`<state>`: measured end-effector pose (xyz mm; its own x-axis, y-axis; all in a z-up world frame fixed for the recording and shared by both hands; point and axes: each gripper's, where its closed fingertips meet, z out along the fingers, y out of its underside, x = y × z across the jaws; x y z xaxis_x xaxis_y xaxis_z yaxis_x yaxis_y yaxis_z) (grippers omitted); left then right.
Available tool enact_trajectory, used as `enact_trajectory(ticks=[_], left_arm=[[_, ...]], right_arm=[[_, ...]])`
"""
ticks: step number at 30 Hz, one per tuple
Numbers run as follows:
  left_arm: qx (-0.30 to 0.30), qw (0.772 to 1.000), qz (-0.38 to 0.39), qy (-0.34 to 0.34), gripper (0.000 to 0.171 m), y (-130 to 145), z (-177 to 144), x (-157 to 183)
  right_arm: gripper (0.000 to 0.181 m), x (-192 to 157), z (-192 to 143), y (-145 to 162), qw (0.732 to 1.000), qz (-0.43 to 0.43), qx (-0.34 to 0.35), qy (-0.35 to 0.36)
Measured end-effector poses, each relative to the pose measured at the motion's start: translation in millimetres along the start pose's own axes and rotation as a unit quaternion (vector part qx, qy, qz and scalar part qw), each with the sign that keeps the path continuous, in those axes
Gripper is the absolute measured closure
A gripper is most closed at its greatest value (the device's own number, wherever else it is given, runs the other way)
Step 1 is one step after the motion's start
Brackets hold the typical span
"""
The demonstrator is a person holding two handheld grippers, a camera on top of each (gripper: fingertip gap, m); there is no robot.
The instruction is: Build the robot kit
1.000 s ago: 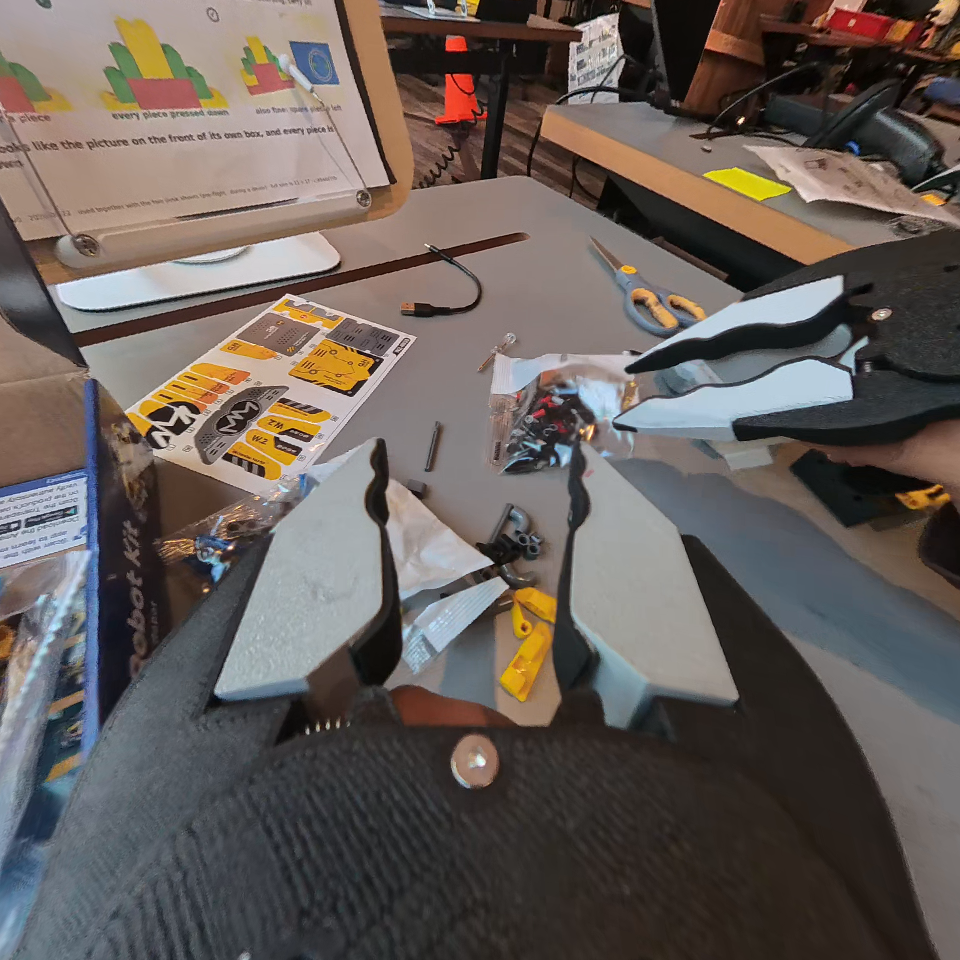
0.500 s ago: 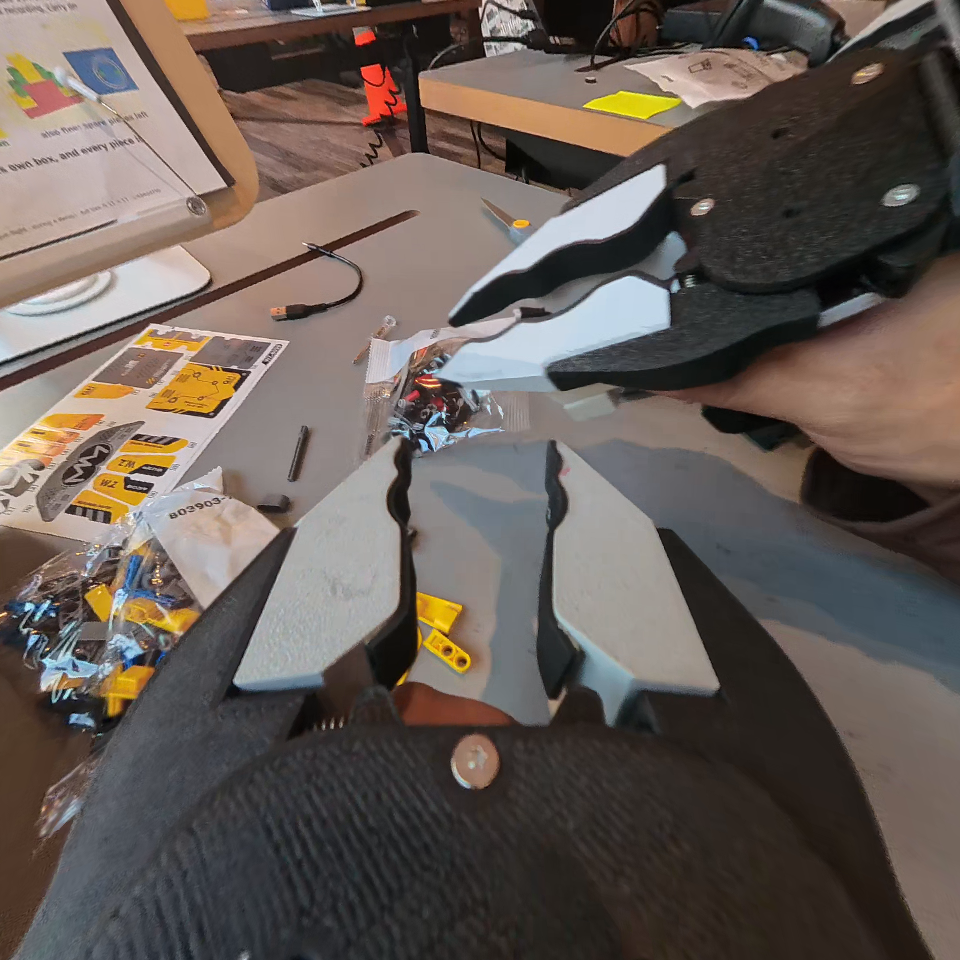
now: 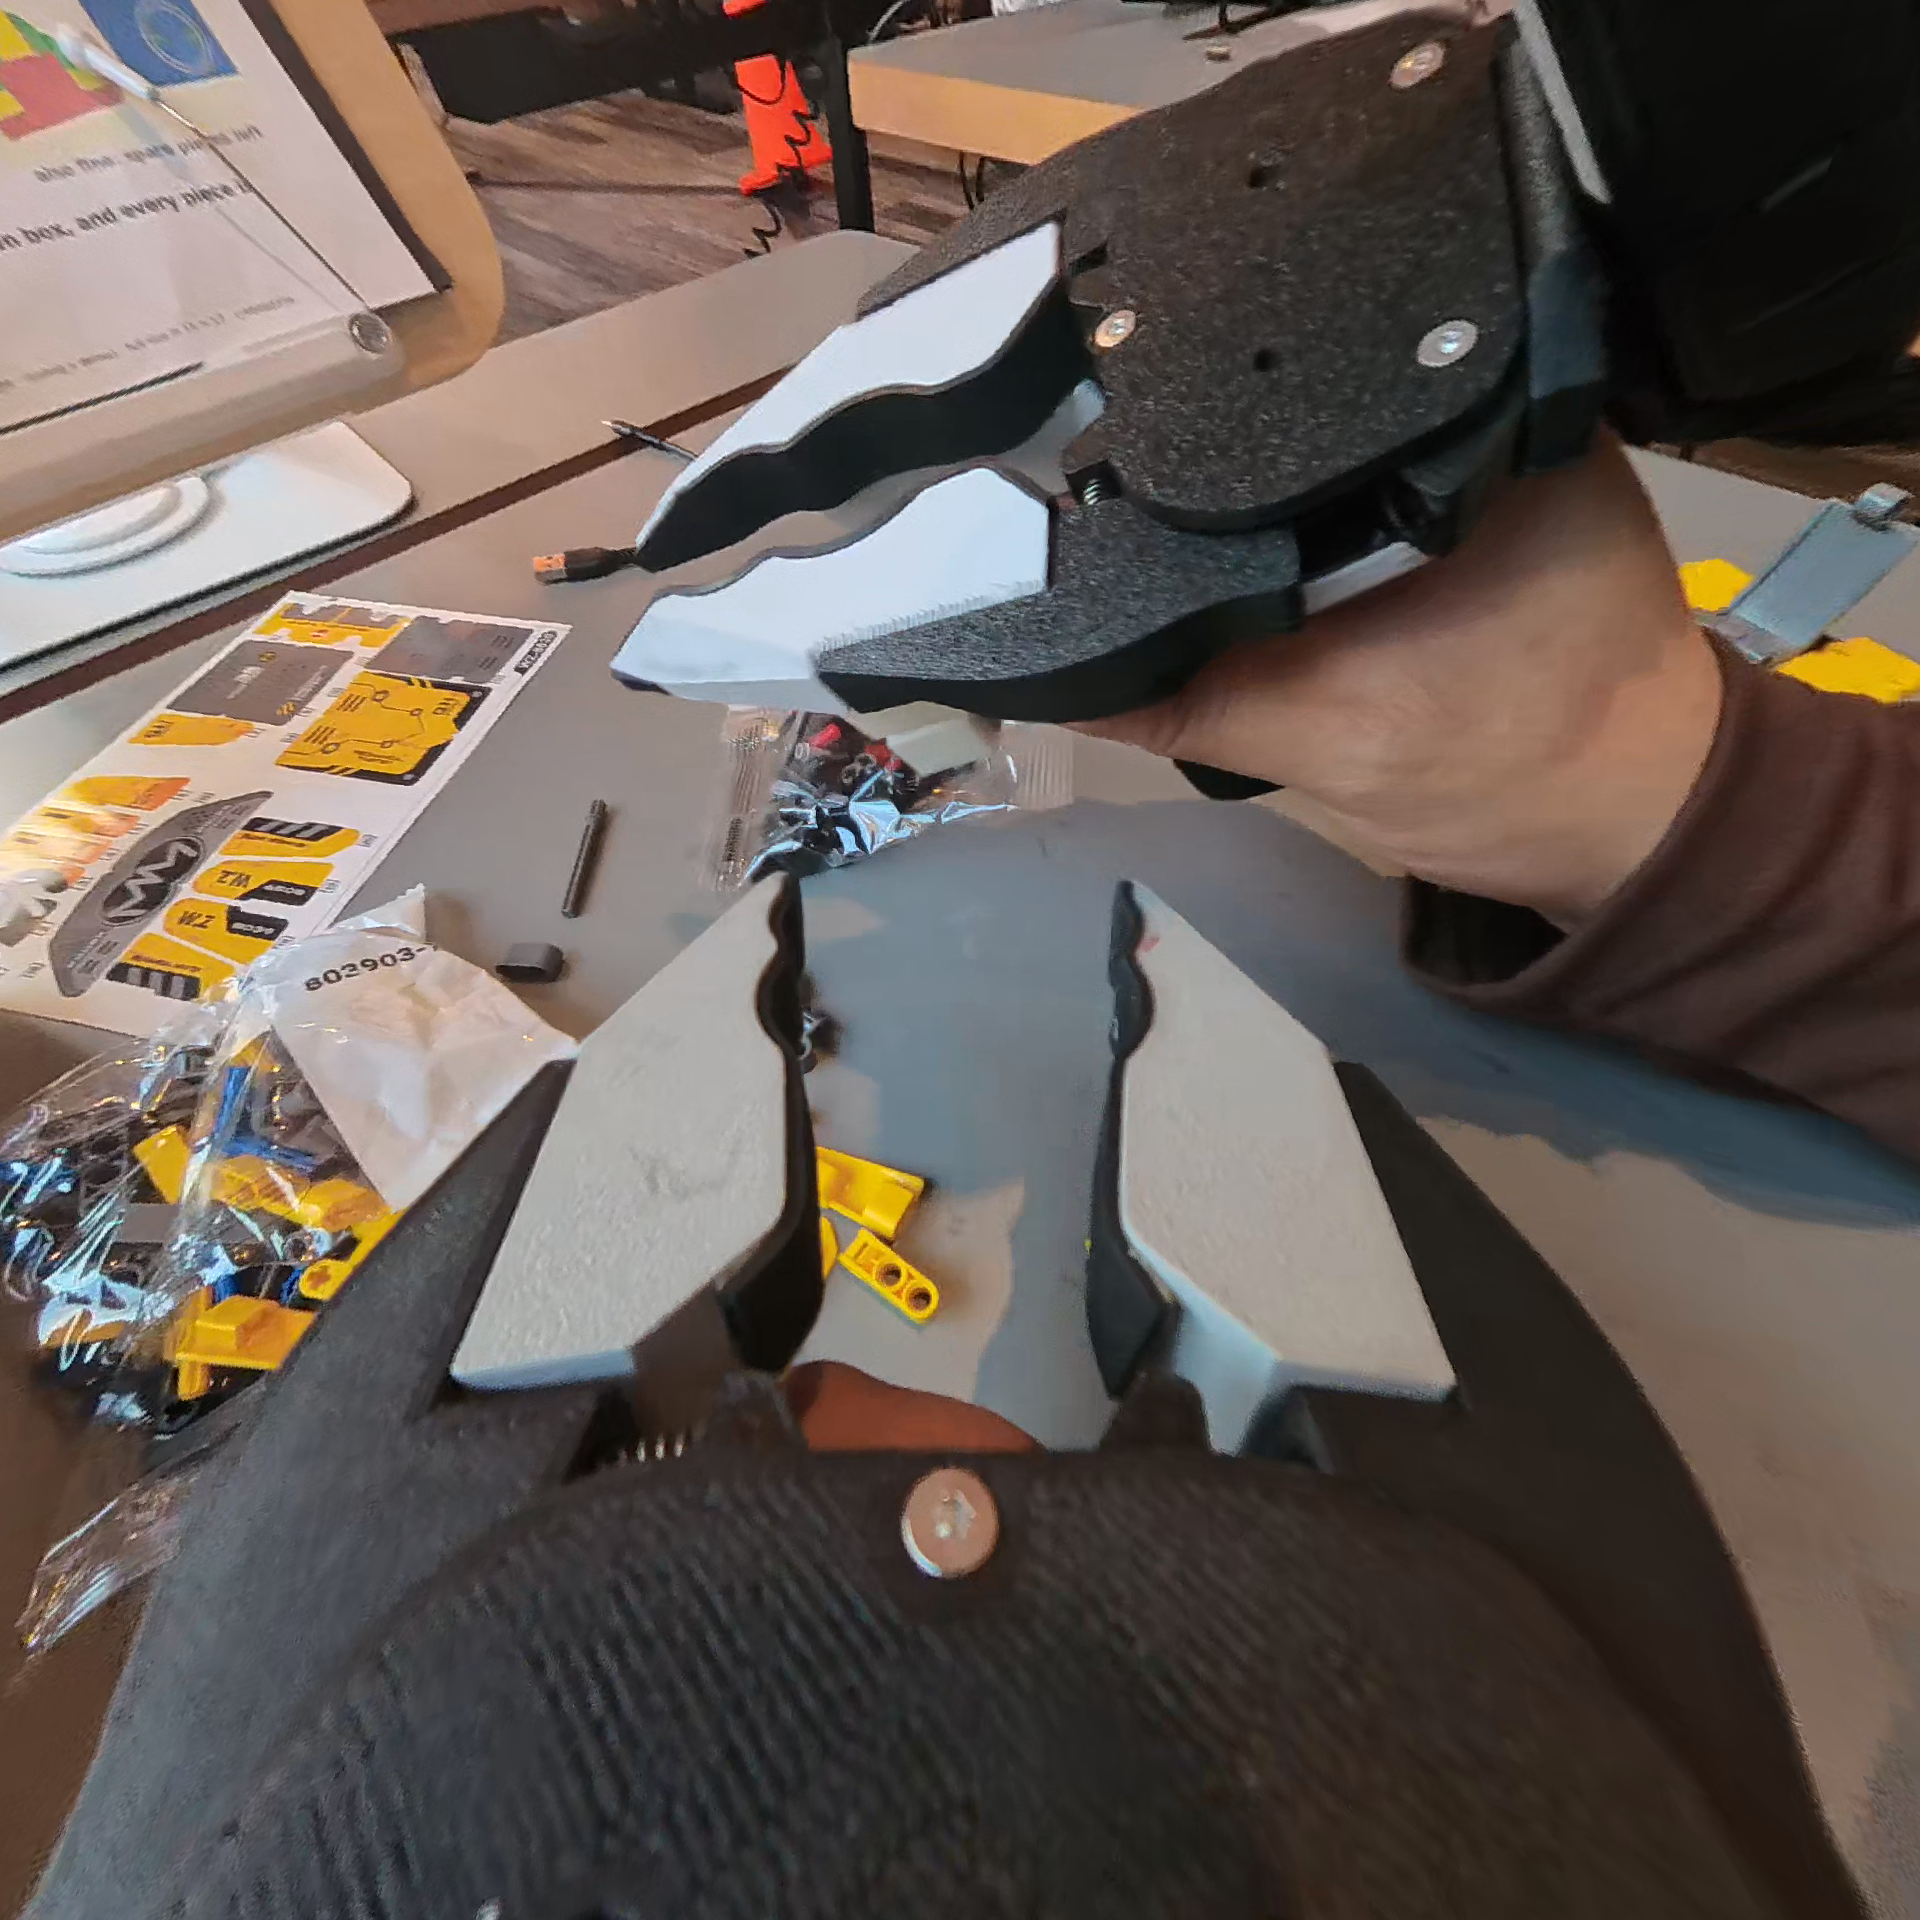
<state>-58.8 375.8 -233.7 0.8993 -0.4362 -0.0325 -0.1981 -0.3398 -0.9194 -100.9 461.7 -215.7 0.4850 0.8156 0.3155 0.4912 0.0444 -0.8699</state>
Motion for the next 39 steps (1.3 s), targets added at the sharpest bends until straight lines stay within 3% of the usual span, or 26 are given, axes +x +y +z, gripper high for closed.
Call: enact_trajectory(ticks=[4, 10, 14, 21, 31, 39], left_arm=[[-0.004, 1.000, 0.010, 0.010, 0.113, 2.7, -1.3, 1.2], [-0.046, 0.999, -0.008, 0.028, 0.113, 21.2, 7.1, 4.8], [-0.030, 0.999, -0.011, 0.023, 0.114, 13.2, 1.3, 12.3], [0.056, 0.995, 0.079, 0.016, 0.110, -10.5, -20.4, 56.0], [0.055, 0.993, 0.096, 0.038, 0.096, -11.7, -25.0, 62.8], [0.069, 0.994, 0.082, 0.023, 0.098, -16.9, -24.4, 51.7]], right_arm=[[0.165, -23.9, -4.5, 2.2, 0.996, 0.041, 0.044, -0.060], [0.169, -55.1, -2.1, 34.3, 0.988, 0.034, -0.041, -0.143], [0.170, -54.4, -0.5, 45.6, 0.987, 0.023, -0.077, -0.136], [0.156, -62.7, -1.0, 53.2, 0.978, 0.043, -0.101, -0.178], [0.150, -70.5, -0.4, 47.9, 0.972, 0.060, -0.093, -0.207], [0.151, -59.8, 3.9, 47.0, 0.971, 0.108, -0.092, -0.193]])
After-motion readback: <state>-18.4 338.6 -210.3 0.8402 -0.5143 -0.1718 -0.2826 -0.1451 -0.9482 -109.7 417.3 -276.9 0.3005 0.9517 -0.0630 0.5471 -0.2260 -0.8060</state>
